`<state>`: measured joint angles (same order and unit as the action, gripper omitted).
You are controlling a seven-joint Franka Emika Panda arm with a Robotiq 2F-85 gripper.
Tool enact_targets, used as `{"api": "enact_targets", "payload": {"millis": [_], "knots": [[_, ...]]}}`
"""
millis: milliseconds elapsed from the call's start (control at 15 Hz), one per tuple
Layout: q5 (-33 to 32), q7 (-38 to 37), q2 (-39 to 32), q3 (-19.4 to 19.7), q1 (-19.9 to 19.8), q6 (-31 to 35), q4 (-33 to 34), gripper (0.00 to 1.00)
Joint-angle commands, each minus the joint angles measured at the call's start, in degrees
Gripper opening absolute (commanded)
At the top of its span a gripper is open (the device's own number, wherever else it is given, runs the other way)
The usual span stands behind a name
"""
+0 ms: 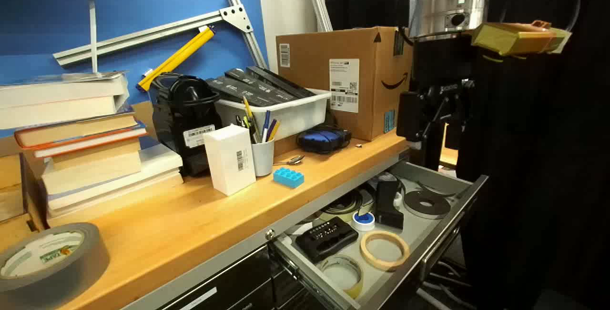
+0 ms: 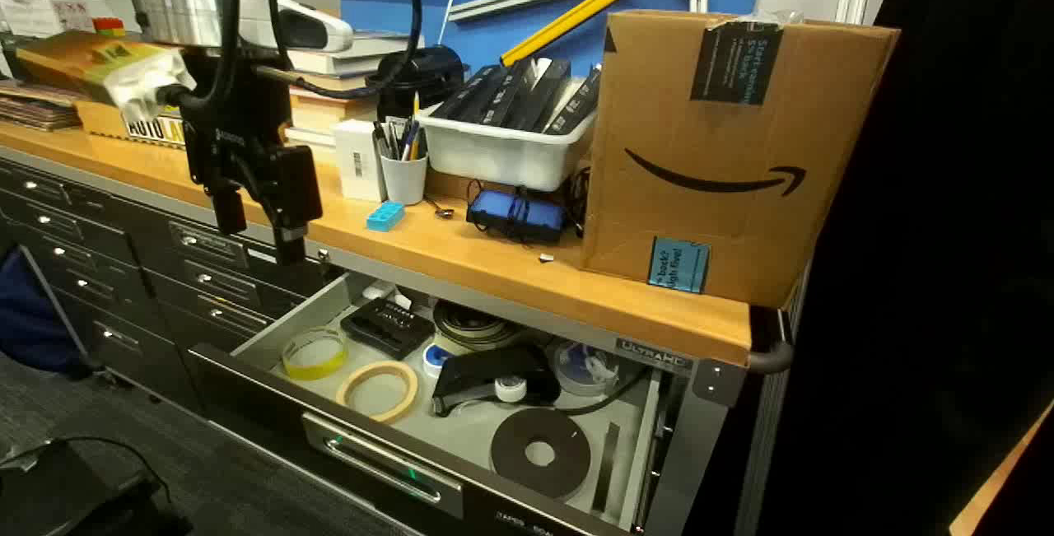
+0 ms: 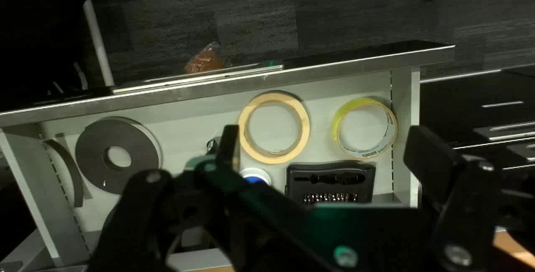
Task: Put the blue lego brick in the open drawer then close the drawer
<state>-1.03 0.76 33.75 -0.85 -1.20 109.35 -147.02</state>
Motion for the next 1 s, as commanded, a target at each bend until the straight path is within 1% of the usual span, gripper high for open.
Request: {"api": "enact_targets", "payload": {"millis": [0,467,533,733,933], "knots": [[-0.19,-0.20,-0.01,0.35,0.41,-0.11,0.16,1.00],[-0.19,-0.20,0.06,0.35,0.41,-0.11,0.26,1.00],[-0.55,-1.12,-0.98,-0.57,0.59,-0.31,1.20,1.00],[1.10,-0.61,-8.59,-2.64,3.18,0.51,6.11,1.00],[1.93,-0.71,-16.90,-4.37,5.74,5.05,11.75,1.00]]}}
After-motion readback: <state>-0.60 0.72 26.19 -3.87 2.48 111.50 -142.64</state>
